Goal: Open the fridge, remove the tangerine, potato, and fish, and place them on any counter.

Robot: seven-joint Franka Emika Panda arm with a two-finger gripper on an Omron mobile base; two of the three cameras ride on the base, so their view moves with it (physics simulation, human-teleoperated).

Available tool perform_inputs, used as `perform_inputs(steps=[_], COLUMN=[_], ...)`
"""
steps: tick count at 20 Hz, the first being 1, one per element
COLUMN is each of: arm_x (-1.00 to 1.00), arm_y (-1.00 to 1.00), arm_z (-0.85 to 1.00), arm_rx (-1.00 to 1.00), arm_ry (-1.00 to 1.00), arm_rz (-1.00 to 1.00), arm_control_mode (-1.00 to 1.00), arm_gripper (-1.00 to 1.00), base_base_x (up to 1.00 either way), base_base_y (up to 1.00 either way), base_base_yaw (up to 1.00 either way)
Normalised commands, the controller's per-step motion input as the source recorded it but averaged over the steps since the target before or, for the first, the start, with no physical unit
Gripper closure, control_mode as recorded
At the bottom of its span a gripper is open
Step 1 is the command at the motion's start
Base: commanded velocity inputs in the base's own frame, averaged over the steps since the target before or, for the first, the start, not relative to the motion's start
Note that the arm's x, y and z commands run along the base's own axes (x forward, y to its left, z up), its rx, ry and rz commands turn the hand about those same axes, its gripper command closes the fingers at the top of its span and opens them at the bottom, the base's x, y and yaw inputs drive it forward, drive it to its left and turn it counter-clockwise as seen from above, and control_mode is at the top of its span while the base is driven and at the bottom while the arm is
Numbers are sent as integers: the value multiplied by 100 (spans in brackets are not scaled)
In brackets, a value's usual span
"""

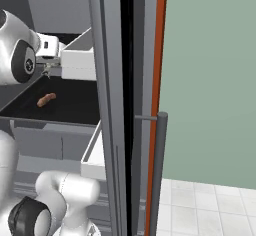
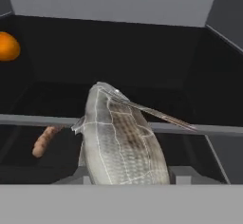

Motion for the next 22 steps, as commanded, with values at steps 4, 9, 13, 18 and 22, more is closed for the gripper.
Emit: perform_inputs(steps=[4, 9, 13, 18, 22], arm_x=[-100, -100, -75, 0, 0], arm_y=[0, -2, -11, 0, 0], arm_z=[0, -19, -48, 0, 0], arm_rx=[7, 5, 3, 0, 0], arm_ry=[4, 14, 17, 0, 0], arm_rz=[0, -1, 0, 0, 0], arm_control_mode=[-100, -100, -100, 100, 100], arm_gripper=[100, 100, 100, 100, 100], base_base_x=[0, 0, 0, -93, -100], base_base_y=[0, 0, 0, -4, 0], base_base_yaw=[0, 0, 0, 0, 0])
